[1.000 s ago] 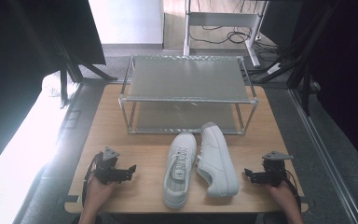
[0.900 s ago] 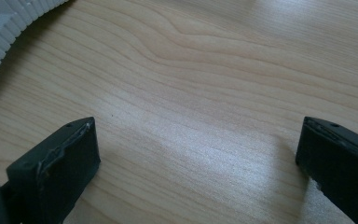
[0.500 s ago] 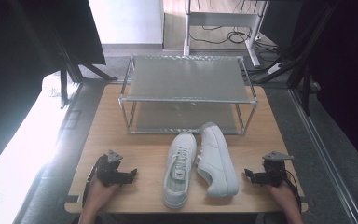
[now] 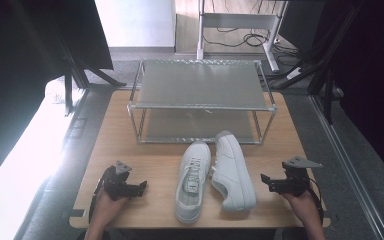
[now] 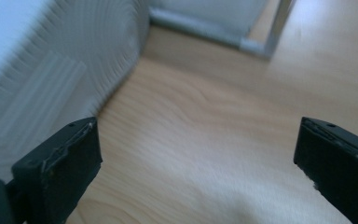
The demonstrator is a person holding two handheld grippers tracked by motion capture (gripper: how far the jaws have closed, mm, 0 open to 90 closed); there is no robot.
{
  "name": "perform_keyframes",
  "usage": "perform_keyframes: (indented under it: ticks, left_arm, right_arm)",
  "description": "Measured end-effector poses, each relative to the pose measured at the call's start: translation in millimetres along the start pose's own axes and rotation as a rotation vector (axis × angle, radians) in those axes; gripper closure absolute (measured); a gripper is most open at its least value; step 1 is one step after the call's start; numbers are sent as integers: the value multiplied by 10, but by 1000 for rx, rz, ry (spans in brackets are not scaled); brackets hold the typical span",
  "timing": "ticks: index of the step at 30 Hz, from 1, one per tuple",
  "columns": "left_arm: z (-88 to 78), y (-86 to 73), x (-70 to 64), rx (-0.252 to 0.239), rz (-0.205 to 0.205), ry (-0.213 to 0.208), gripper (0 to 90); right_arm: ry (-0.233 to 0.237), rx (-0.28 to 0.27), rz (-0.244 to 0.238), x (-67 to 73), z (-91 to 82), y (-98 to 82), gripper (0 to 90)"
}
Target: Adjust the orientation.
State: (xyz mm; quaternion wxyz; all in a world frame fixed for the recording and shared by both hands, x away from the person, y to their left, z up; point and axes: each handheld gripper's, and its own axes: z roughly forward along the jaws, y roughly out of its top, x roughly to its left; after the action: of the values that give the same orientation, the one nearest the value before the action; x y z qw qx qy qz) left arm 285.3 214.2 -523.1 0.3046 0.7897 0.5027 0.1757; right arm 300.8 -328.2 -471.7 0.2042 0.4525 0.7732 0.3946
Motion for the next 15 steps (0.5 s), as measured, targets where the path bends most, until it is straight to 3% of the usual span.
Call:
perform_keyframes:
  ticks: [6, 7, 15]
  left_arm:
    - [0, 0, 0, 0, 0, 0, 0]
    - [0, 0, -1, 0, -1, 0, 0]
    - [-1, 0, 0, 0, 0, 0, 0]
  right_arm:
    - [25, -80, -56, 207, -101, 206, 0]
    - [45, -101, -74, 302, -115, 265, 0]
    - [100, -100, -118, 585, -24, 370, 0]
